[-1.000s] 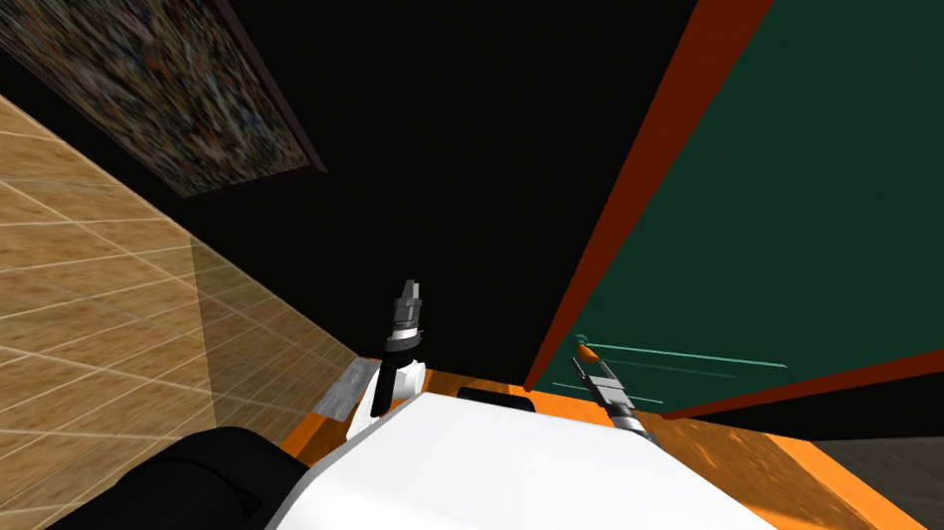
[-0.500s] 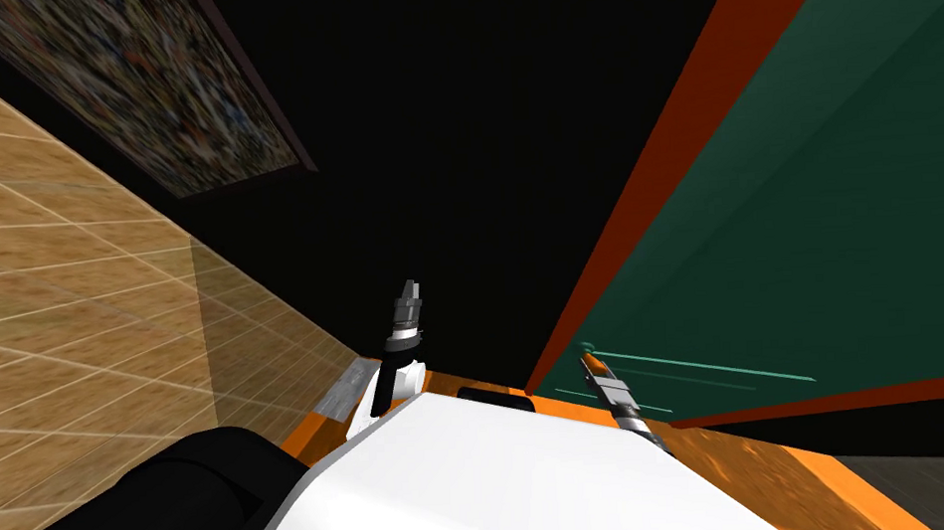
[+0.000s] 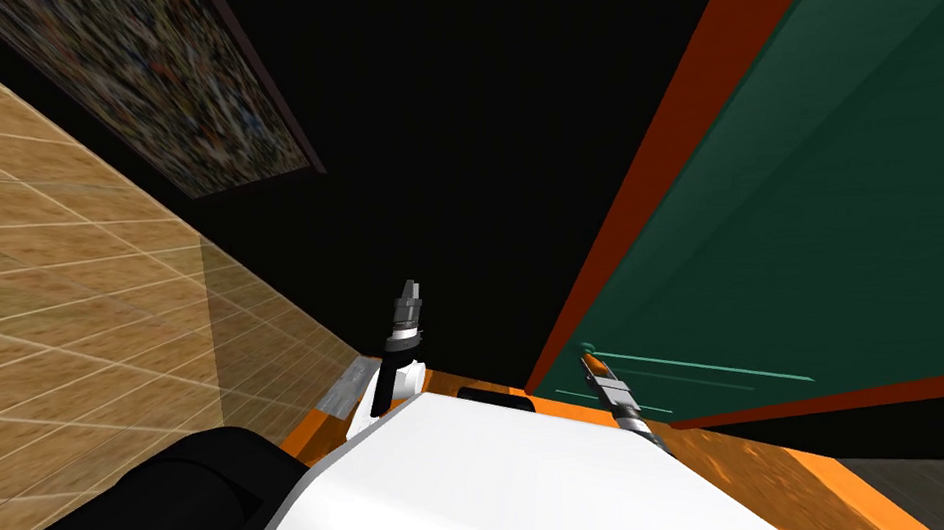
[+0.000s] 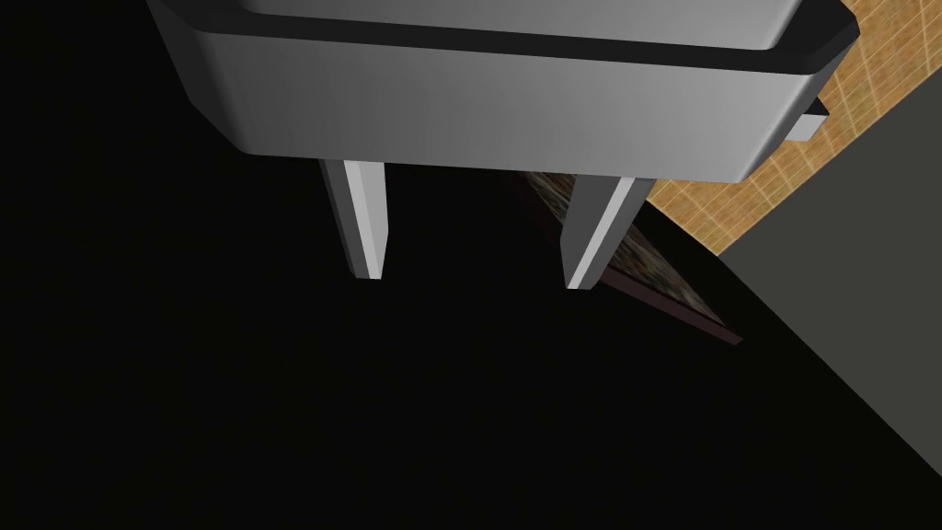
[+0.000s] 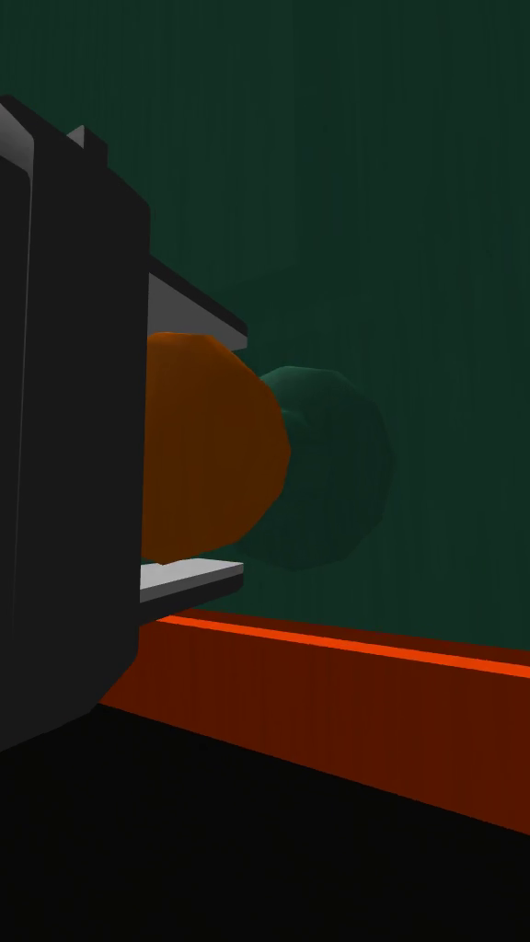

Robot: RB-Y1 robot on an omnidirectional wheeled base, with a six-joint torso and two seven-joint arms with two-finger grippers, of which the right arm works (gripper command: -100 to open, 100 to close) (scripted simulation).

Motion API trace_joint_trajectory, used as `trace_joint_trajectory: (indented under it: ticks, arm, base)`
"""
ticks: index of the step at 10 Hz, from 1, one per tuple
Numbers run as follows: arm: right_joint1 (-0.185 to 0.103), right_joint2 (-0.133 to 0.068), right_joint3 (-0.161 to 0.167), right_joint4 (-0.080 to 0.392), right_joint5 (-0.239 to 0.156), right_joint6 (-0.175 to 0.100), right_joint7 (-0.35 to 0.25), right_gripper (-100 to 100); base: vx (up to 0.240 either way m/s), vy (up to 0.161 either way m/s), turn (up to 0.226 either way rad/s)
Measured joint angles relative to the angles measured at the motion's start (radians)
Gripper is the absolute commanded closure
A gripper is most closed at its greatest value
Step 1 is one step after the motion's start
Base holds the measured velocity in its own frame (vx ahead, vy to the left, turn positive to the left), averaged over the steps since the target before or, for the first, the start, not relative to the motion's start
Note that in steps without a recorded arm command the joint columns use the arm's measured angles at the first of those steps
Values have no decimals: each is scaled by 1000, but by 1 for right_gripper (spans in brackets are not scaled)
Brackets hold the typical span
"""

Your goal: Pull the door open

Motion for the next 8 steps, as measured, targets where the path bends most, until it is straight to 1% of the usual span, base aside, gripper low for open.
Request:
trace_joint_trajectory:
  ticks: [2,6,8]
  arm:
    - [-2,-1,3,0,-11,2,-37,100]
    - [-10,-6,15,4,-48,7,-145,100]
    - [-13,-6,20,7,-61,9,-188,100]
  base:
    - [-35,-15,55]
    - [-45,-15,54]
    - [-43,-19,63]
